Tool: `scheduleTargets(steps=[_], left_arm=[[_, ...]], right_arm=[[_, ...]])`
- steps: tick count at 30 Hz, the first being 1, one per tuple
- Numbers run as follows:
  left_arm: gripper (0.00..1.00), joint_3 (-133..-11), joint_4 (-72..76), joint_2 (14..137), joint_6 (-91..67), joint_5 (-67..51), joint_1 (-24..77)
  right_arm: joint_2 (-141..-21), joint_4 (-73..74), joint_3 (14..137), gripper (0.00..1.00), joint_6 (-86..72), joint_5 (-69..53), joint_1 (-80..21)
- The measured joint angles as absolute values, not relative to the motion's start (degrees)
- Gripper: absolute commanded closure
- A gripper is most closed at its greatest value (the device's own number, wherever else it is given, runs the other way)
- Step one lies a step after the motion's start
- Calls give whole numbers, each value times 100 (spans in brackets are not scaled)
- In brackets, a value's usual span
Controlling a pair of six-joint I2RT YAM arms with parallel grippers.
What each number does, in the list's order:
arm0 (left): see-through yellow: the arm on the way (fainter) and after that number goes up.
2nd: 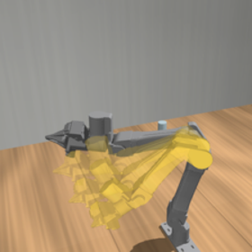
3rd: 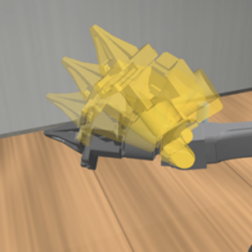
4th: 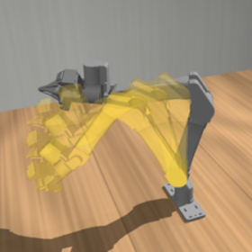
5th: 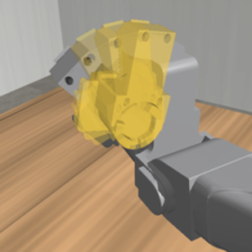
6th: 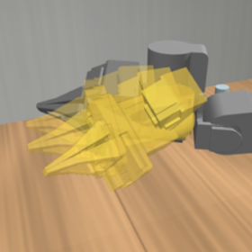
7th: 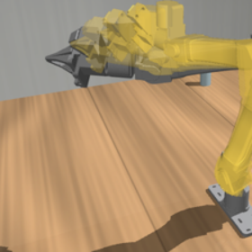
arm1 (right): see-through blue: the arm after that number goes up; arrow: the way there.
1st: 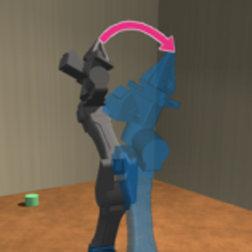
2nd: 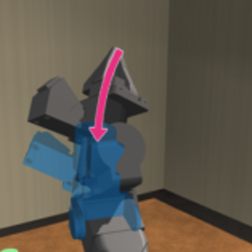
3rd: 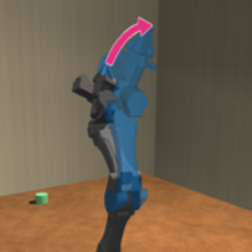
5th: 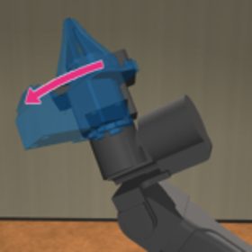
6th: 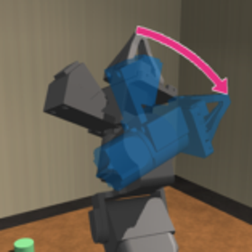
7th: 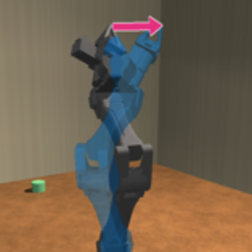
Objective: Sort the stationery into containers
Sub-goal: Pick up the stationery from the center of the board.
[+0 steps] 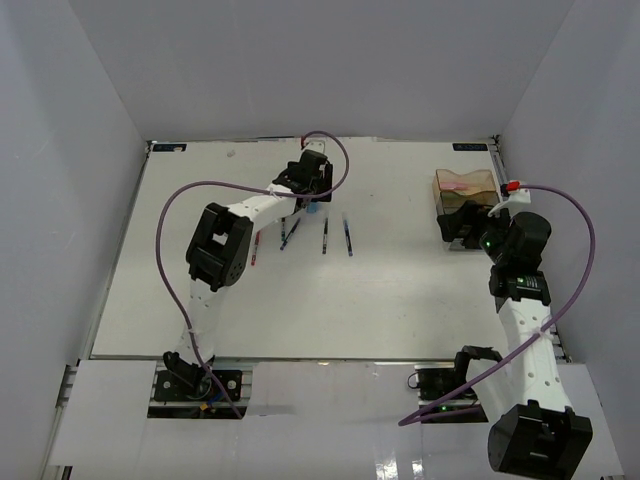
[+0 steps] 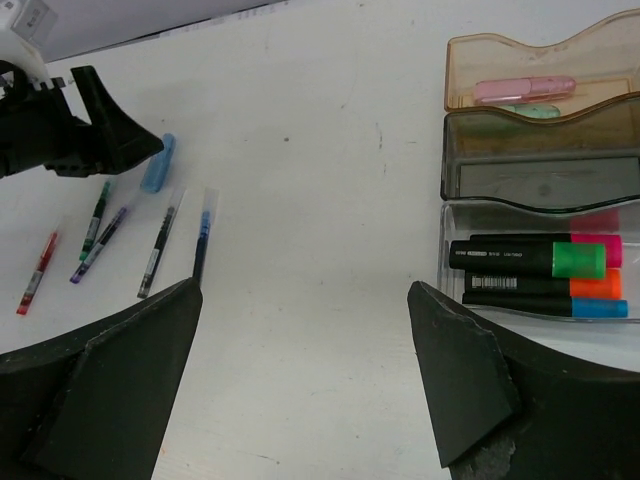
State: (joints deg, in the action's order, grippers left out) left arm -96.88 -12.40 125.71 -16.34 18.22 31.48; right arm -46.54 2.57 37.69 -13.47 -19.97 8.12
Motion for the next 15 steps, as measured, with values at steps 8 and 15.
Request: scheduleTargets(steps=[8, 15], left_arm=[[31, -10302, -1328, 13437, -1505, 1837, 3148], [48, -10324, -1356, 13443, -1566, 1844, 3148]], right_arm=[[-4698, 165, 3728, 10, -1347, -2080, 775], [-4696, 148, 3723, 10, -1339, -2080, 744]])
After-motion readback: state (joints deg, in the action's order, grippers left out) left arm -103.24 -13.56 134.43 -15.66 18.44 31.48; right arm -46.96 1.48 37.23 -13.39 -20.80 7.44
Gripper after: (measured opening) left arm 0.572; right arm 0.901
